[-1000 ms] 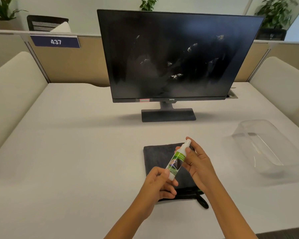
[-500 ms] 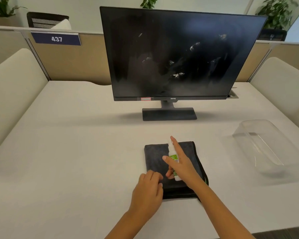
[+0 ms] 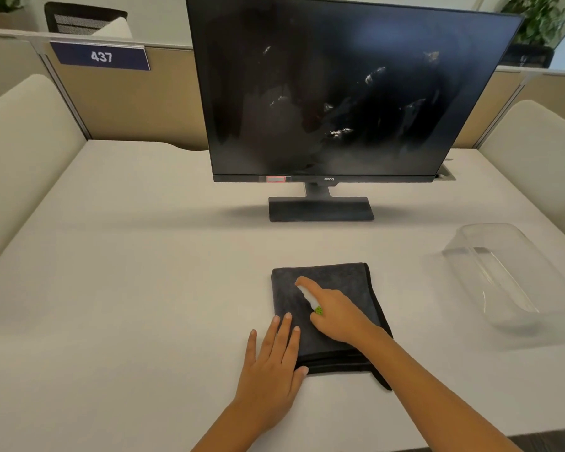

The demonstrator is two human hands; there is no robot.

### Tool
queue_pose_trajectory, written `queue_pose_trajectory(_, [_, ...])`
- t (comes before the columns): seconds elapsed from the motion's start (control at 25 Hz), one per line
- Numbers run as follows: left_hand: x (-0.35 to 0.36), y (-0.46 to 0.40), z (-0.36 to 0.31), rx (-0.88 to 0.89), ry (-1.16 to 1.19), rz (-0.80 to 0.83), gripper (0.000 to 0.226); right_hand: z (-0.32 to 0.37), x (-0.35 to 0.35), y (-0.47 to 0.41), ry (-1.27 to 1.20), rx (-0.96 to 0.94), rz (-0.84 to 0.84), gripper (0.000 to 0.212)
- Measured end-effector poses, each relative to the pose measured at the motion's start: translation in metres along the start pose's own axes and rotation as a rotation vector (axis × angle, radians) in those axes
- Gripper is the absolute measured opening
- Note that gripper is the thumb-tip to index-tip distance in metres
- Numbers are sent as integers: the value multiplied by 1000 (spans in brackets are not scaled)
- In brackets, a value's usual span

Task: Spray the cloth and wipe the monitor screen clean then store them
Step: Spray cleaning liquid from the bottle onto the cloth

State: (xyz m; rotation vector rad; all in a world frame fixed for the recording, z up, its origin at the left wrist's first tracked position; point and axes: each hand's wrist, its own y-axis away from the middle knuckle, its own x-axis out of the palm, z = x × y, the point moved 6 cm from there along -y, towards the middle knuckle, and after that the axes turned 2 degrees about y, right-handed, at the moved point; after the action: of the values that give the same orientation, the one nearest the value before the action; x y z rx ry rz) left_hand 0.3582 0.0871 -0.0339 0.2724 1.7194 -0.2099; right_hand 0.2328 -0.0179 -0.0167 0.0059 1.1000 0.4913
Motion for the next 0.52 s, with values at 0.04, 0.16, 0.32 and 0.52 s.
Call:
queue_pose_trajectory(0.04, [1, 0, 0, -3, 15, 12, 64, 1, 1, 0, 16, -15, -3, 70])
queue_pose_trajectory(0.16, [2, 0, -1, 4, 26, 10, 63, 1, 3, 1, 43, -27, -29, 64])
queue_pose_trajectory(0.32, [3, -2, -3, 31, 20, 9, 60, -2, 6, 0, 33, -11, -55, 68])
queue_pose_trajectory(0.52, [0, -3, -3, 23, 16, -2, 61, -10, -10, -7, -58, 79, -192, 64])
